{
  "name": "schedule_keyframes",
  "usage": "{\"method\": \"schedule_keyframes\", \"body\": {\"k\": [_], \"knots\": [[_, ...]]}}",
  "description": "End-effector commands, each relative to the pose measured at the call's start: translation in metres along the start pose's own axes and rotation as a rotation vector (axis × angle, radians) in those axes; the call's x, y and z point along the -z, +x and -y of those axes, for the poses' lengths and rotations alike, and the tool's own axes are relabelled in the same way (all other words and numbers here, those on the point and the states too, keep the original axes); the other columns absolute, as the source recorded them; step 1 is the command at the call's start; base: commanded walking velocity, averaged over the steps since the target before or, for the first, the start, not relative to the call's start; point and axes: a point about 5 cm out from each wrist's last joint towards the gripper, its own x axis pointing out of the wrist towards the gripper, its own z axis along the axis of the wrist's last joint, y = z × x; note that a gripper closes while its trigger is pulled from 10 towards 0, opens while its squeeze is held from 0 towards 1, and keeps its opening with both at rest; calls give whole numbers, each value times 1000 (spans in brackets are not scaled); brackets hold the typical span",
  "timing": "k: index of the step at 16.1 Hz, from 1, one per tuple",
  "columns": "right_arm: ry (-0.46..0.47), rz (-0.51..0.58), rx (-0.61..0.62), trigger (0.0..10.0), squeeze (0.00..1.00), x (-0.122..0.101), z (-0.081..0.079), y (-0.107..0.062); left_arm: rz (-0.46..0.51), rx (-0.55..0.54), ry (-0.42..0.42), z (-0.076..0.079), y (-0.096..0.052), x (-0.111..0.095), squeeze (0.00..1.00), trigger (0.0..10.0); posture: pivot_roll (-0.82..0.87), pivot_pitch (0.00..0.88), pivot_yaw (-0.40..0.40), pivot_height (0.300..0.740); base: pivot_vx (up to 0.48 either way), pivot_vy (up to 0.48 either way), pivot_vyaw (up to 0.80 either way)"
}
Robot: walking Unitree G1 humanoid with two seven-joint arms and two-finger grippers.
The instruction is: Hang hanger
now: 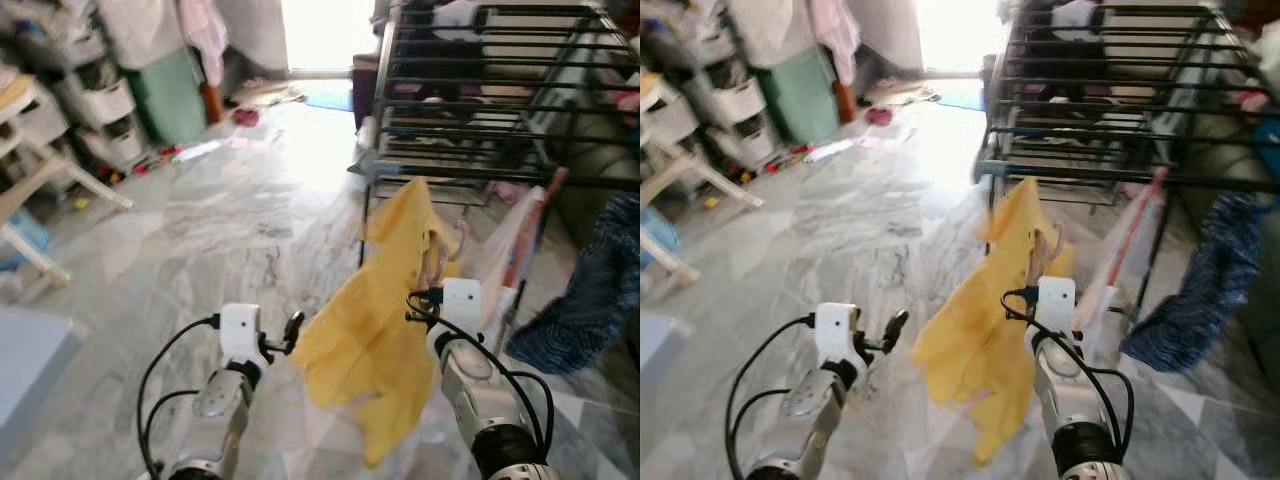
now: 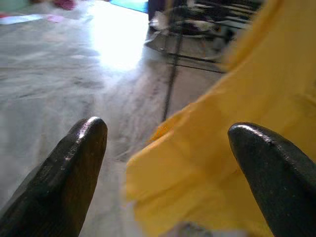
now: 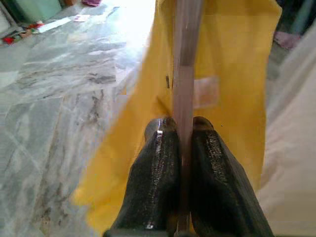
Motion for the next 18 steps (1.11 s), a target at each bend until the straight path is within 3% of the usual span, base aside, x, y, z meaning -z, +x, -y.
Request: {"method": "schedule_keyframes", "body": {"k": [1, 6, 14, 18], "knots": [[4, 34, -11, 10000, 0, -11, -7, 3, 21, 13, 2, -2, -3, -3, 0, 10000, -35, 0, 49, 740, 0, 0, 0], [15, 26, -10, 10000, 0, -8, -8, 3, 25, 33, -17, 1, -3, -2, 0, 10000, -39, 0, 52, 740, 0, 0, -452], [18, 16, -10, 10000, 0, -8, -7, 3, 13, 43, -17, 1, -3, 0, 0, 10000, -41, 0, 52, 740, 0, 0, 0], [23, 16, -1, 10000, 0, -7, -7, 3, 15, 48, -17, 2, -4, 0, 0, 10000, -40, 0, 54, 740, 304, 0, 0]]}}
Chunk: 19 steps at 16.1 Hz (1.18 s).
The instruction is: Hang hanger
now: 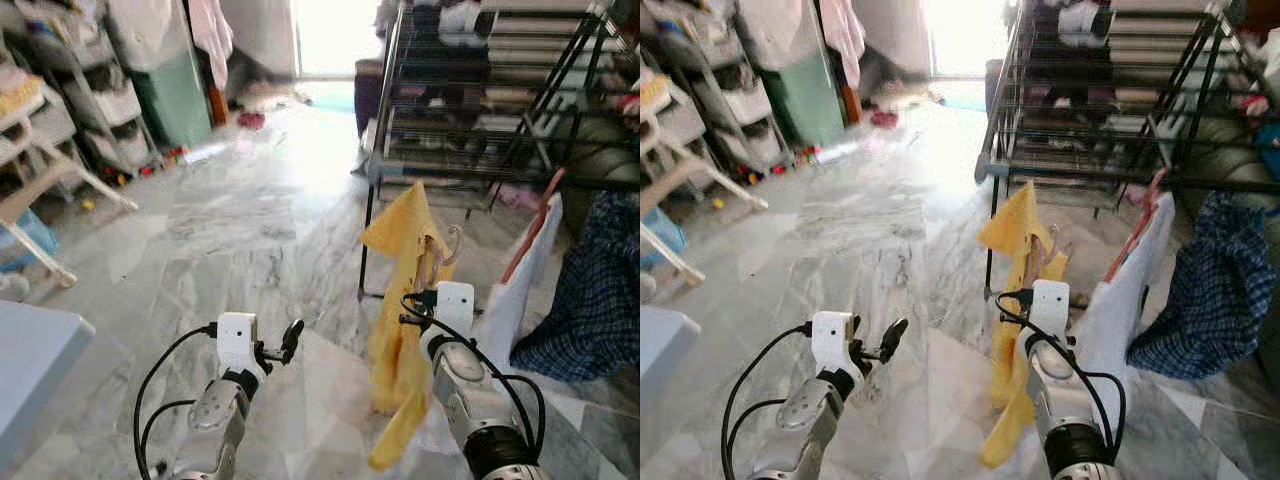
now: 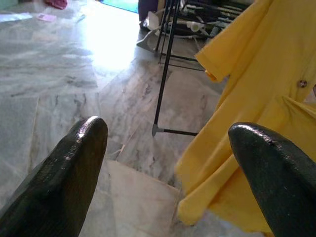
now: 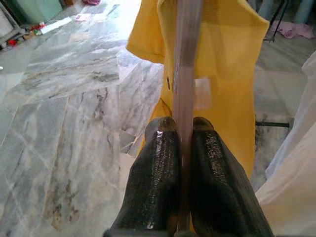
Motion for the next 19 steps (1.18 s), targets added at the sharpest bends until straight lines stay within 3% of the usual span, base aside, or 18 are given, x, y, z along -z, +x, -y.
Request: {"method": "schedule_keyframes", "body": {"k": [1, 5, 11, 16, 19], "knots": [[0, 44, -4, 10000, 0, -11, -4, 2, 10, 2, 4, -2, 0, -3, 0, 10000, -42, 0, 56, 740, 319, 0, 0], [6, 44, 0, 10000, 0, -6, -2, -3, 13, -8, 12, -7, -3, -5, 0, 10000, -43, 0, 58, 740, 313, 0, -430], [-5, 44, -22, 10000, 0, -3, -9, -5, 11, -23, 15, -9, -7, -2, 0, 10000, -41, 0, 52, 740, 0, 0, 0], [-7, 70, -17, 10000, 0, -7, -9, -7, 15, -43, 37, -23, -22, -2, 0, 10000, -38, 0, 51, 740, 0, 0, 0], [-3, 93, -8, 10000, 0, -28, -7, 5, 56, 27, 40, -14, -27, -8, 0, 10000, -25, 0, 48, 740, 0, 0, 0]]}}
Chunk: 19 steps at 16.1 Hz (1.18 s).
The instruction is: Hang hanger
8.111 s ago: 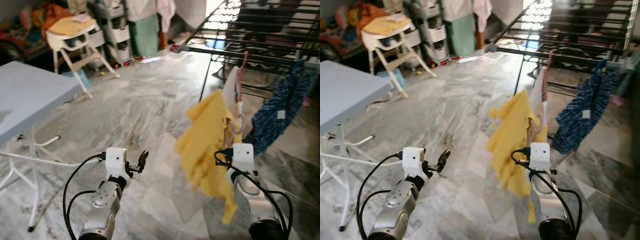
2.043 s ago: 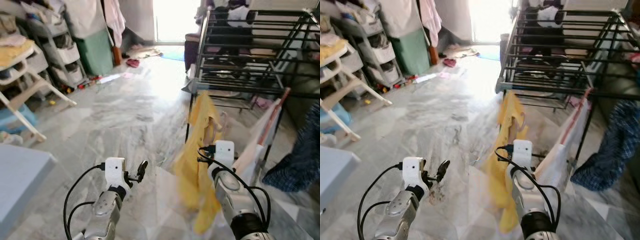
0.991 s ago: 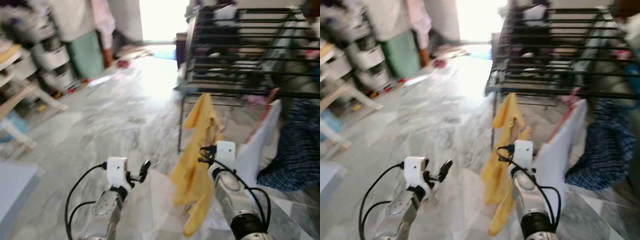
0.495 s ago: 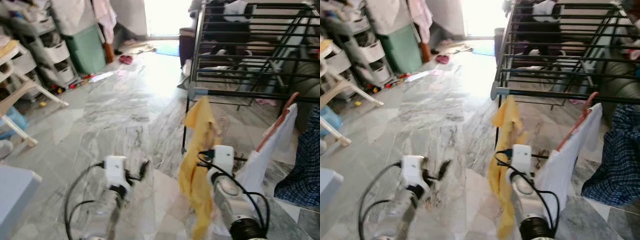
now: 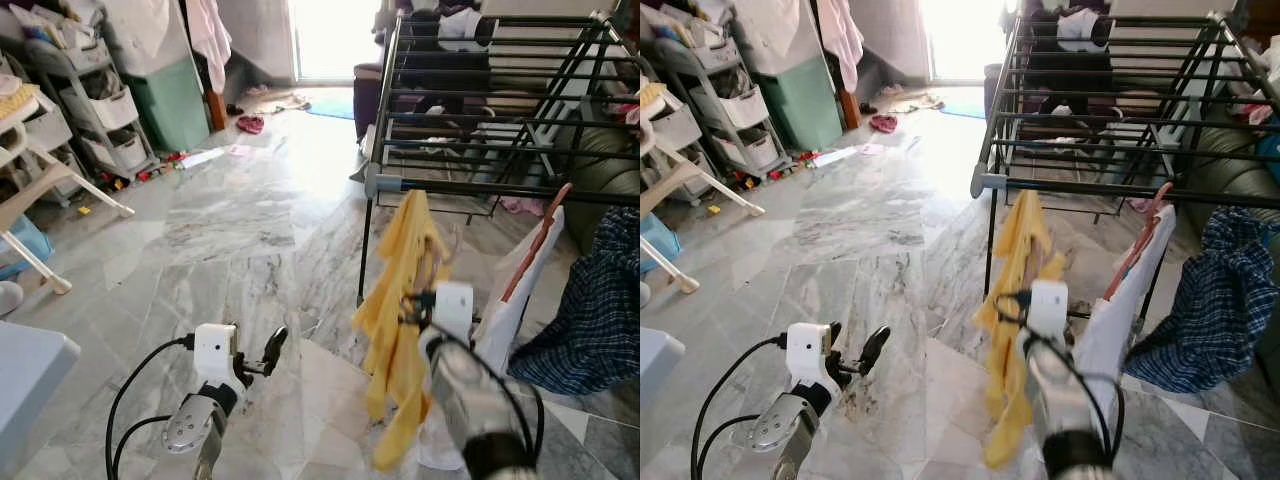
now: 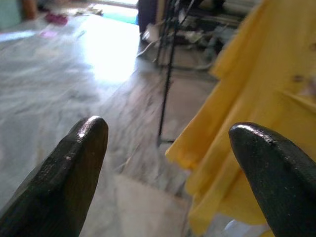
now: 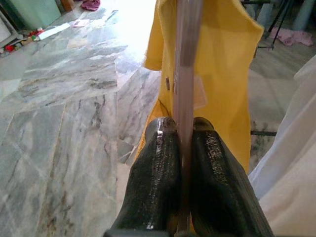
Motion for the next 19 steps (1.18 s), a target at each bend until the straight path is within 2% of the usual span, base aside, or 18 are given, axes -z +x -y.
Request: {"method": "schedule_keyframes", "body": {"k": [1, 4, 6, 10, 12, 16, 19], "knots": [[-3, 71, -15, 10000, 0, -28, -3, 10, 22, 44, 16, 4, -1, -6, 0, 10000, -25, 0, 48, 740, 0, 0, 0], [-26, 91, 3, 10000, 0, -57, 2, 24, 39, 130, 47, 15, -4, -14, 0, 10000, -24, 10, 41, 740, 0, 0, 0], [-39, 91, 9, 10000, 0, -77, 3, 33, 68, 145, 75, 17, -1, -24, 0, 10000, -23, 9, 26, 740, 0, 0, 0], [-46, 49, -6, 10000, 0, -85, -2, 39, 116, 198, 105, 23, 2, -39, 0, 10000, -17, 6, 12, 740, 0, 0, 0], [-63, 0, -46, 10000, 0, -86, -12, 43, 136, 297, 135, 36, 1, -50, 0, 10000, -8, 0, 5, 740, 0, 0, 0], [-25, -48, -68, 10000, 0, -81, -19, 44, 117, 278, 144, 34, 0, -45, 0, 10000, -3, 0, 10, 740, 0, 0, 0], [-26, -52, -65, 10000, 0, -84, -15, 45, 105, 283, 138, 38, 0, -44, 0, 10000, -1, 0, 14, 740, 0, 0, 0]]}}
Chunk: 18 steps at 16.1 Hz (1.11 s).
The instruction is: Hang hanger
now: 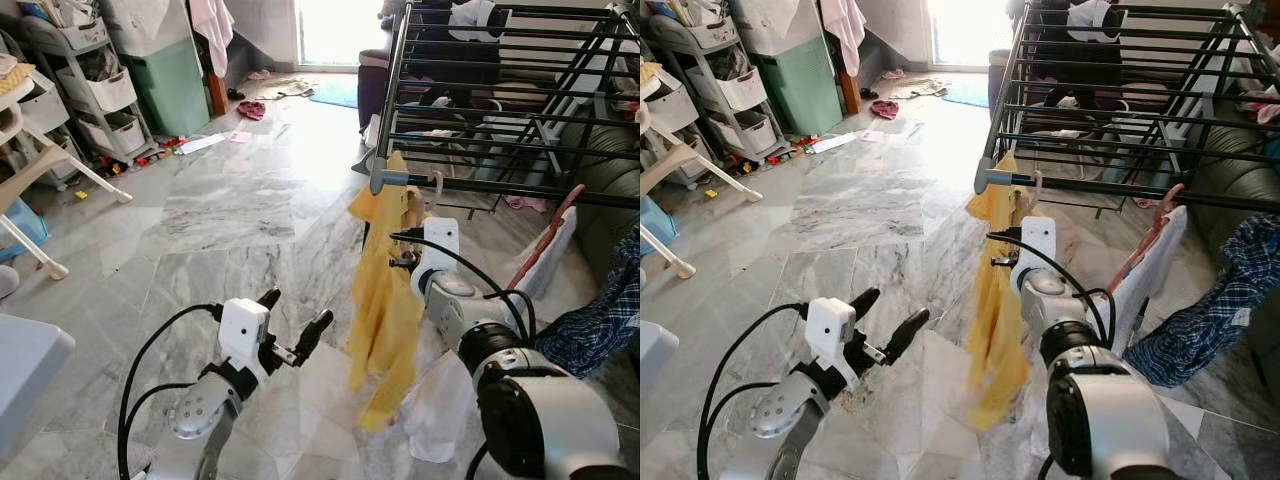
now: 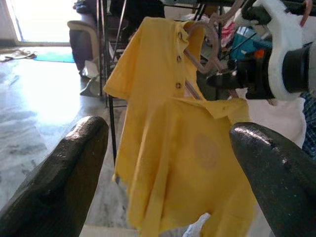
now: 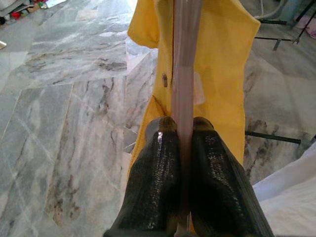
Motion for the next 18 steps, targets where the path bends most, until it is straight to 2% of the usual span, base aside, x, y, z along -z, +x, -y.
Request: {"method": "schedule_keyframes", "body": {"k": [1, 5, 7, 9, 10, 11, 12, 13, 14, 15, 17, 18], "knots": [[1, 72, -10, 10000, 0, -24, -1, 1, -16, 0, 13, 0, -1, 1, 0, 10000, -1, 0, 14, 740, 0, 0, 0], [-8, 110, 11, 10000, 0, -44, 6, 0, -21, -11, 14, -1, -1, 2, 0, 10000, 4, 0, 11, 740, 0, 0, 0], [39, 78, 0, 10000, 0, -42, 6, 1, -23, -14, 15, -1, -2, 2, 0, 10000, 12, 0, 7, 740, 0, 0, 0], [35, 40, -16, 10000, 0, -37, 2, 1, -27, -15, 18, 1, -6, 3, 0, 10000, 26, 10, 0, 740, 0, 0, 0], [48, 18, -20, 10000, 565, -32, 1, 2, -29, -19, 16, 1, -7, 3, 0, 10000, 31, 12, -2, 740, 0, 0, 0], [58, 11, -23, 10000, 565, -29, 0, 2, -30, -20, 16, 1, -8, 4, 0, 10000, 33, 12, -3, 740, 0, 0, 0], [30, -18, -19, 10000, 973, -20, 0, 2, -32, -23, 16, 1, -9, 4, 0, 10000, 38, 13, -6, 740, 0, 0, 0], [40, -33, -27, 10000, 953, -15, 0, 2, -33, -25, 16, 1, -9, 4, 0, 10000, 41, 13, -8, 740, 0, 0, 0], [35, -41, -28, 10000, 863, -12, 0, 1, -33, -27, 15, 2, -9, 4, 0, 10000, 42, 14, -8, 740, 0, 0, 0], [31, -46, -15, 10000, 663, -9, 3, 1, -33, -31, 14, 1, -10, 4, 0, 10000, 42, 15, -7, 740, 0, 0, 0], [32, -47, -12, 10000, 659, -10, 5, 1, -36, -31, 14, 2, -10, 4, 0, 10000, 38, 15, -3, 740, 0, 0, 0], [32, -46, -10, 10000, 412, -10, 6, 1, -36, -29, 13, 2, -9, 5, 0, 10000, 36, 15, -2, 740, 0, 0, 0]]}}
